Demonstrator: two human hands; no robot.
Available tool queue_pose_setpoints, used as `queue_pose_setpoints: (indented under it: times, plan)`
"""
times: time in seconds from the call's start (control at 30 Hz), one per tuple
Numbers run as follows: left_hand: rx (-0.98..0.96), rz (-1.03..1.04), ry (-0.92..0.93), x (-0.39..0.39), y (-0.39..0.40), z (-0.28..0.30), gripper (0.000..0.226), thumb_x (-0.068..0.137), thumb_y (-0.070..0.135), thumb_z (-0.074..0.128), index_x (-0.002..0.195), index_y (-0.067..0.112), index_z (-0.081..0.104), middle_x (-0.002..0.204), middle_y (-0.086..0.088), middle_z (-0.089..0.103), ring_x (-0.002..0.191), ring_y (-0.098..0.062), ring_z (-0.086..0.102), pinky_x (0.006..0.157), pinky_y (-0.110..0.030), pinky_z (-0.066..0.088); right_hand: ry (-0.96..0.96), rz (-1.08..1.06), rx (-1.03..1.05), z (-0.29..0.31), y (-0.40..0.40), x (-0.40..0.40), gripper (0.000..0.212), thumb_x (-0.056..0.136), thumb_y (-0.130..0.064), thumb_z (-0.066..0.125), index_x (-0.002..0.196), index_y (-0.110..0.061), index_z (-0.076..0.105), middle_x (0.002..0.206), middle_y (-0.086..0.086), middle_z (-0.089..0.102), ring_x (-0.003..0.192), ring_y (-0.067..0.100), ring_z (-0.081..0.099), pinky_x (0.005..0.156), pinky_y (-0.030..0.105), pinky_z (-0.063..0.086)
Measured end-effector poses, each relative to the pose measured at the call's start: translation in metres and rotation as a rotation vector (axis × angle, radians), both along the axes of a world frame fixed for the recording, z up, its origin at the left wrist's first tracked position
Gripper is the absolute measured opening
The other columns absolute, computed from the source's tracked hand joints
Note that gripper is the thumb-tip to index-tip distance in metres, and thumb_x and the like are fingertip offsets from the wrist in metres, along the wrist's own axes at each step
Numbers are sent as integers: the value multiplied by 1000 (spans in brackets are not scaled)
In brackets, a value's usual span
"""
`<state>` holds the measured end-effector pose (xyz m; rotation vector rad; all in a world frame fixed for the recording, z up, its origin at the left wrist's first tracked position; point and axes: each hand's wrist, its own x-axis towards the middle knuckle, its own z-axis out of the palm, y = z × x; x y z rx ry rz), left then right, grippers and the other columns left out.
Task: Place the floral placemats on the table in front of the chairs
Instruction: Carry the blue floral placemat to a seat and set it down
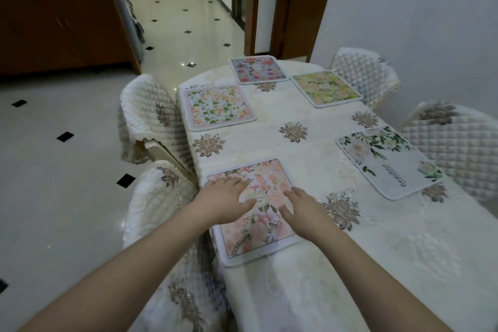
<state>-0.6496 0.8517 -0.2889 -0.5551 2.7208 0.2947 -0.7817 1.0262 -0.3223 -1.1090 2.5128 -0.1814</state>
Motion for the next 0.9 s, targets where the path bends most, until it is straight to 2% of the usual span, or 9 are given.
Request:
queue_pose_setpoints:
  times: [0.07,0.17,0.37,0.67,0.9]
  plan:
    - [20,33,9,13,9,17,68,97,65,24,156,31,17,164,5,17,150,-18,15,119,-44,18,-8,-9,-58,13,7,14,58,101,-42,41,152,-19,29,163,3,13,143,24,31,108,41,37]
    - [45,70,46,36,26,39,67,99,62,28,156,29,21,163,5,20,149,-16,18,119,-41,23,17,25,-113,27,18,32,59,101,-43,40,153,-18,27,163,5,15,145,22,28,110,39,35]
    - [18,165,137,82,81,54,64,100,58,28,154,23,28,159,2,30,144,-17,30,116,-39,29,109,122,-96,41,62,68,58,102,-48,34,153,-21,28,160,-2,25,149,16,14,120,37,7]
    - [-58,265,208,164,122,64,61,99,57,30,148,22,40,147,1,48,135,-21,41,114,-40,30,62,198,-77,65,76,124,56,100,-50,37,149,-23,35,158,-2,30,144,19,28,118,41,20]
    - [-101,426,187,266,108,74,60,99,58,29,151,26,33,155,3,38,140,-18,36,112,-40,33,43,351,-68,83,40,212,60,99,-53,37,151,-22,32,158,-1,30,143,21,30,117,41,25]
